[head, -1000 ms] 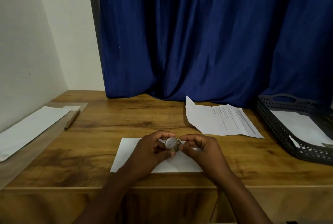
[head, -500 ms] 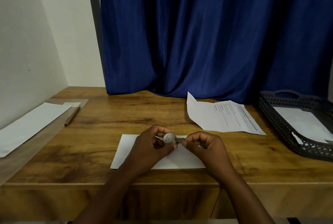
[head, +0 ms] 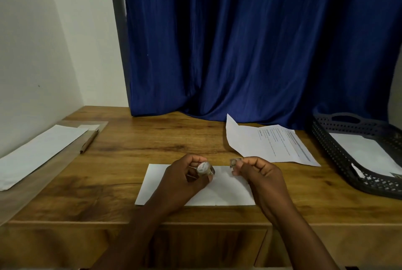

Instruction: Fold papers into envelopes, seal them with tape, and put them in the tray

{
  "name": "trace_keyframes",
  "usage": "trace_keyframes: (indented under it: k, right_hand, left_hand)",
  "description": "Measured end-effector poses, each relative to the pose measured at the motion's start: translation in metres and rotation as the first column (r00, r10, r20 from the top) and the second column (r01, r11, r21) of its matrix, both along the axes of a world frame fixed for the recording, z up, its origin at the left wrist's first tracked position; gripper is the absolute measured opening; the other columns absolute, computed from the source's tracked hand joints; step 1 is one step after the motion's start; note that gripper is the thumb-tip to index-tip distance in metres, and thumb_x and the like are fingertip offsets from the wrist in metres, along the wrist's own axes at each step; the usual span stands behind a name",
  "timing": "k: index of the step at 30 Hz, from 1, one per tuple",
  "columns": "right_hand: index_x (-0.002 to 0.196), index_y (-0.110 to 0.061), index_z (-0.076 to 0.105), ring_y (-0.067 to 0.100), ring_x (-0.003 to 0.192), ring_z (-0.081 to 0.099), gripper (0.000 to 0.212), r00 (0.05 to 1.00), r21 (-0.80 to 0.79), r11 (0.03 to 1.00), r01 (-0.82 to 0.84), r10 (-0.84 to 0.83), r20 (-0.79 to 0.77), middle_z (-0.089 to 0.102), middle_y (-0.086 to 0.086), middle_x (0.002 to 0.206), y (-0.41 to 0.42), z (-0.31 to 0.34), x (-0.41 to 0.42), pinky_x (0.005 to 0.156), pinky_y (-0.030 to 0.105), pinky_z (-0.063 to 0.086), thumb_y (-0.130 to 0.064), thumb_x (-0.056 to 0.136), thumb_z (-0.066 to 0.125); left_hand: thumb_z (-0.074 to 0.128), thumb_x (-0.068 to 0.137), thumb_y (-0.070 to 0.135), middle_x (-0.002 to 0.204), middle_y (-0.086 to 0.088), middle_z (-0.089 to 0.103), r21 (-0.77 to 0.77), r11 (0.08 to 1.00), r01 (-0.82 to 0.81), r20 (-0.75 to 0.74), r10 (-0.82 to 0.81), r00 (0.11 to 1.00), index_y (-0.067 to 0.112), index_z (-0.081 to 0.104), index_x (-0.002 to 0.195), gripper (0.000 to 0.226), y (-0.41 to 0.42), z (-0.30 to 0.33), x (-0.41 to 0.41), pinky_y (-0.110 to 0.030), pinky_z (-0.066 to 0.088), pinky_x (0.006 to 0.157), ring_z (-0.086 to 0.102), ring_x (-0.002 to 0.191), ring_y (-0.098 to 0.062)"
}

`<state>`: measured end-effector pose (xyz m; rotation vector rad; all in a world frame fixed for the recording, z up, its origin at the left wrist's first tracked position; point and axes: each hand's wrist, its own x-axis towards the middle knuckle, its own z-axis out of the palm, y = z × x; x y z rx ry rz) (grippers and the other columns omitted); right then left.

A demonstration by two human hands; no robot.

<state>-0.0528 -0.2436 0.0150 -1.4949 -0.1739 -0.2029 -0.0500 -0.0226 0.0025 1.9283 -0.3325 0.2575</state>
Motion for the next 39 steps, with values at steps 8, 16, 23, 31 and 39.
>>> trace_keyframes:
  k: [8,16,23,31,39]
  right_hand:
    - [0.095,-0.008,0.077,0.040,0.095,0.071,0.018,0.978,-0.194,0.977,-0.086,0.045,-0.205,0.077,0.016,0.090,-0.041,0.032,0.021,0.085,0.042,0.056,-0.024,0.086,0.075]
    - [0.085,-0.024,0.078,0.003,0.075,0.069,0.013,0.953,-0.835,0.466,-0.293,0.211,-0.217,0.076,-0.010,0.081,-0.029,0.071,0.053,0.069,0.016,0.052,-0.036,0.082,0.080]
    - [0.088,-0.022,0.076,0.011,0.086,0.068,0.012,0.923,-0.929,0.181,-0.322,0.279,-0.266,0.074,-0.006,0.087,0.000,0.071,0.082,0.083,0.033,0.057,-0.032,0.082,0.080]
    - [0.083,-0.023,0.074,0.015,0.084,0.067,0.011,0.913,-0.933,0.093,-0.348,0.259,-0.315,0.071,-0.006,0.081,0.010,0.069,0.093,0.075,0.029,0.054,-0.032,0.082,0.081]
    - [0.082,-0.023,0.076,0.010,0.084,0.066,0.013,0.920,-0.935,0.114,-0.335,0.254,-0.299,0.072,-0.010,0.081,0.010,0.059,0.094,0.077,0.027,0.052,-0.032,0.078,0.084]
  left_hand:
    - [0.082,0.082,0.038,0.112,0.024,0.069,0.130,0.990,0.049,0.001,-0.050,0.999,0.038,0.065,0.116,0.038,0.001,0.003,-0.002,-0.017,0.053,0.090,0.062,0.107,0.004]
    - [0.080,0.085,0.035,0.111,0.023,0.069,0.133,0.990,0.053,-0.012,-0.052,0.999,0.037,0.065,0.117,0.036,0.000,0.004,-0.003,-0.013,0.051,0.088,0.062,0.106,0.004]
    - [0.078,0.087,0.033,0.114,0.028,0.065,0.174,0.984,0.043,0.023,-0.047,0.999,0.040,0.064,0.119,0.036,0.000,0.003,-0.005,-0.016,0.049,0.093,0.058,0.110,0.007]
    - [0.079,0.086,0.036,0.116,0.027,0.066,0.174,0.984,0.038,0.021,-0.042,0.999,0.039,0.064,0.120,0.037,0.000,0.000,-0.003,-0.025,0.051,0.098,0.059,0.112,0.001]
    - [0.078,0.087,0.038,0.117,0.026,0.066,0.188,0.981,0.047,0.015,-0.051,0.999,0.039,0.064,0.121,0.037,-0.001,0.000,-0.003,-0.016,0.049,0.093,0.058,0.112,0.003]
